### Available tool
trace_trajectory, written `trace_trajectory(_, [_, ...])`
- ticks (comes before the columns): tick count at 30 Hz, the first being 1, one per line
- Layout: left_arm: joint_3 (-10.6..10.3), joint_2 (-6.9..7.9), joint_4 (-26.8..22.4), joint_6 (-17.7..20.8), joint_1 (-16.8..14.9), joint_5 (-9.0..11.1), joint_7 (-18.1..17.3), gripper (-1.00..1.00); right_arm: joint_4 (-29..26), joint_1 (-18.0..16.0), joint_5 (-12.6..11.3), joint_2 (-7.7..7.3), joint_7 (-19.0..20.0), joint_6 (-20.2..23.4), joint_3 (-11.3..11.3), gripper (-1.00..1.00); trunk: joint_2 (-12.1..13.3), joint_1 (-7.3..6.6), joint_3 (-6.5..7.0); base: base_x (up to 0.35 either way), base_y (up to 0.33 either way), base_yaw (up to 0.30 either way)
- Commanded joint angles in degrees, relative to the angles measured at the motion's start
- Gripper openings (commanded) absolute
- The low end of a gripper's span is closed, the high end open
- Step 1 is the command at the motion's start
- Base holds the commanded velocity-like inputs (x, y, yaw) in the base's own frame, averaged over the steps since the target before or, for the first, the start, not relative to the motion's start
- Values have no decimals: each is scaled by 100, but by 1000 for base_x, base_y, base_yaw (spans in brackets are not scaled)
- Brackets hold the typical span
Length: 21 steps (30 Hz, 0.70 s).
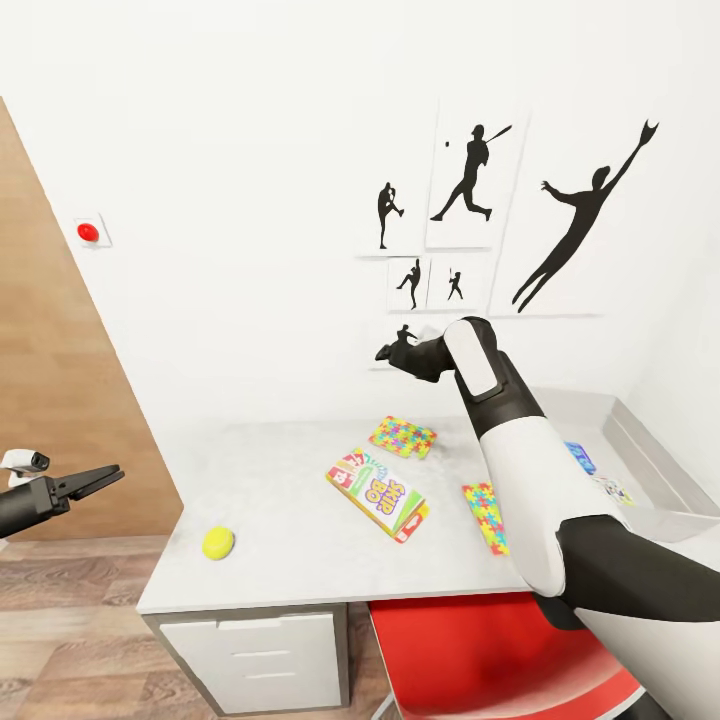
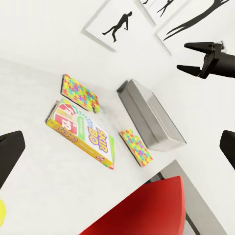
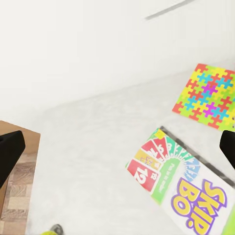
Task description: Put all the toys in the child's room - the three board games (two on the bed and one on the table), the two jigsaw puzzles on the table, and the tennis ball on the table - inside the toy box on the table in the child's room.
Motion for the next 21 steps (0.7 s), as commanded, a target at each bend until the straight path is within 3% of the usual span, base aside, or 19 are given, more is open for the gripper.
trace_trajectory(1, [1,1,0,61,-4,-6,-25,100,-4,-5,-55,0,-59,8,8,100,-9,2,-10,0,0,0])
trace_trajectory(21, [1,10,0,57,-4,-10,-25,100,64,-3,-72,0,-67,12,30,100,-9,2,-110,0,0,0])
